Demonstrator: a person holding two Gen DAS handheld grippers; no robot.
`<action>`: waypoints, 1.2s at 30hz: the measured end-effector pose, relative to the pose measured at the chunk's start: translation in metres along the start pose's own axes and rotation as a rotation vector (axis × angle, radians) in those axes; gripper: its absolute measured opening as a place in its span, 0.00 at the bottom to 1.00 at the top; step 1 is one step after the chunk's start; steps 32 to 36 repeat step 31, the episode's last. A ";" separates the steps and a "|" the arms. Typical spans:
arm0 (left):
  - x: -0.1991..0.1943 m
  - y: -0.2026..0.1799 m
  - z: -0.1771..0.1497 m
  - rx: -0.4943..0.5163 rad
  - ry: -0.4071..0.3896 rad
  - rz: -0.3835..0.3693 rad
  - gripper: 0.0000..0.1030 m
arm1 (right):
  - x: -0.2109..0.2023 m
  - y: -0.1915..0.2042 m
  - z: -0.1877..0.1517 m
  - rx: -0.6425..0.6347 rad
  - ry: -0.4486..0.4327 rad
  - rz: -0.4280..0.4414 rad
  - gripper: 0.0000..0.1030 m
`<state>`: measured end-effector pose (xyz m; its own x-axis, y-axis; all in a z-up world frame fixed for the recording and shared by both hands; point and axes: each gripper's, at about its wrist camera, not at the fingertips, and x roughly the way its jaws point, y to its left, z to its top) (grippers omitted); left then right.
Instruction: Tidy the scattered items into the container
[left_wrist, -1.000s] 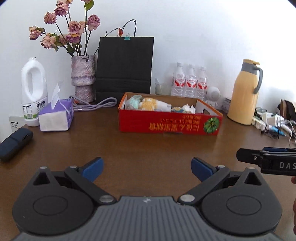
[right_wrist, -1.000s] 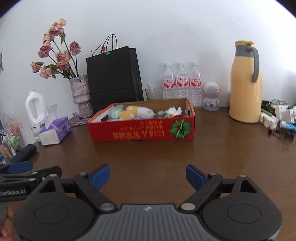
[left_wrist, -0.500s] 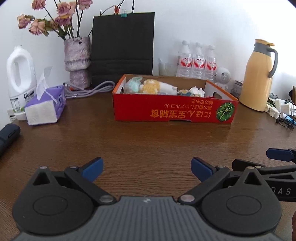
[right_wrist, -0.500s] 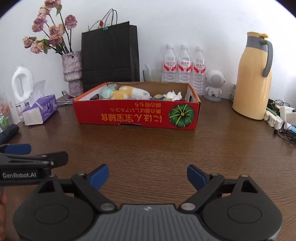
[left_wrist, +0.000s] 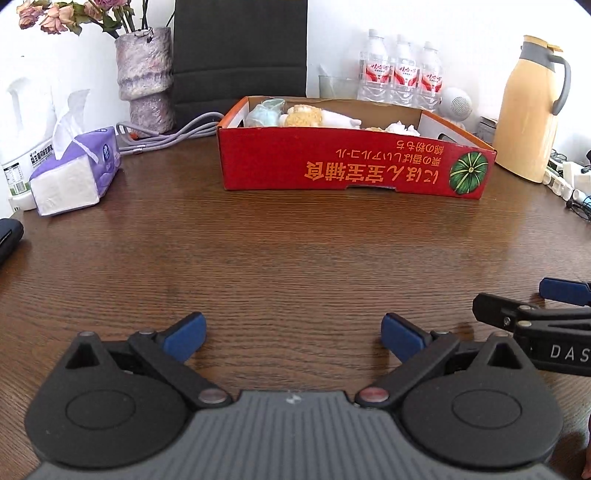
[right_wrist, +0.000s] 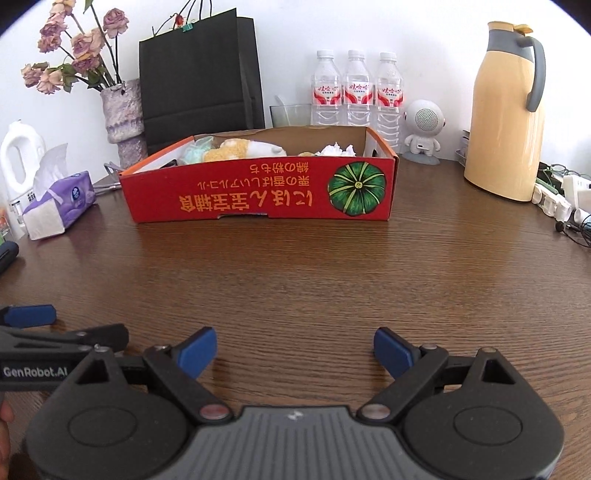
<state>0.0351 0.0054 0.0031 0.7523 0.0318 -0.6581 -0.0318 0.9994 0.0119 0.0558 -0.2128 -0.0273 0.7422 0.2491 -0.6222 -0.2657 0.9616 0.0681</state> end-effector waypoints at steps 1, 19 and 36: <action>0.000 -0.001 0.000 0.009 0.002 0.004 1.00 | 0.000 0.001 0.000 -0.003 0.001 0.001 0.90; 0.001 0.001 -0.003 0.007 -0.012 0.012 1.00 | 0.003 0.004 0.000 -0.034 0.034 -0.023 1.00; 0.002 0.002 -0.002 0.006 -0.012 0.010 1.00 | 0.003 0.005 0.000 -0.038 0.035 -0.025 1.00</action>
